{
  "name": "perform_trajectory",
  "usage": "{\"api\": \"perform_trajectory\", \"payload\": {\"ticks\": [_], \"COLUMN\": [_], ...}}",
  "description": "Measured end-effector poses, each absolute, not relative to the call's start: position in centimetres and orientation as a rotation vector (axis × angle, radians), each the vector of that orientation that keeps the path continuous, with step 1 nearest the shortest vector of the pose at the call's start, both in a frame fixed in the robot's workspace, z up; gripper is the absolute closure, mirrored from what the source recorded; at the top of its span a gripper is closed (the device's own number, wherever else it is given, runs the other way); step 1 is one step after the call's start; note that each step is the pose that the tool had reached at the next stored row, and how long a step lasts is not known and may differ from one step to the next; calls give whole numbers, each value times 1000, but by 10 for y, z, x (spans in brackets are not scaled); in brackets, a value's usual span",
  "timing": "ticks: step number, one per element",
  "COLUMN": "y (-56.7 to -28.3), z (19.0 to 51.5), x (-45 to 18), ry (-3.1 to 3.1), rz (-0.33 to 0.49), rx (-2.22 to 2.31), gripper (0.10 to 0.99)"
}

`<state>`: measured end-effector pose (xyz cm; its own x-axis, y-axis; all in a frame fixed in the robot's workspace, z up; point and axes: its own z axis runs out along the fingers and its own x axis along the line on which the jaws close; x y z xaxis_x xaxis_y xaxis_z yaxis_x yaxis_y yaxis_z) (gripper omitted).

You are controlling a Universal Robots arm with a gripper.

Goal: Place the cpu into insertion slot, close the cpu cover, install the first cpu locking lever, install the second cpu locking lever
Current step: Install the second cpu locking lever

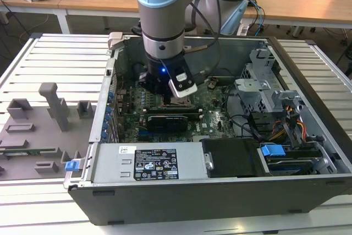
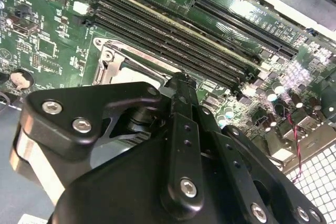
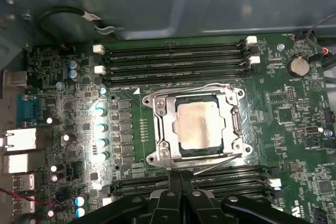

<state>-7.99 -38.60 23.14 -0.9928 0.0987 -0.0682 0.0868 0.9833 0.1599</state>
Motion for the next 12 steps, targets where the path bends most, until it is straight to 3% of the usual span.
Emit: {"api": "perform_trajectory", "payload": {"ticks": [12], "y": [-396], "z": [210], "x": [-90], "ry": [3048], "rz": [320], "rx": [146], "gripper": [980]}}
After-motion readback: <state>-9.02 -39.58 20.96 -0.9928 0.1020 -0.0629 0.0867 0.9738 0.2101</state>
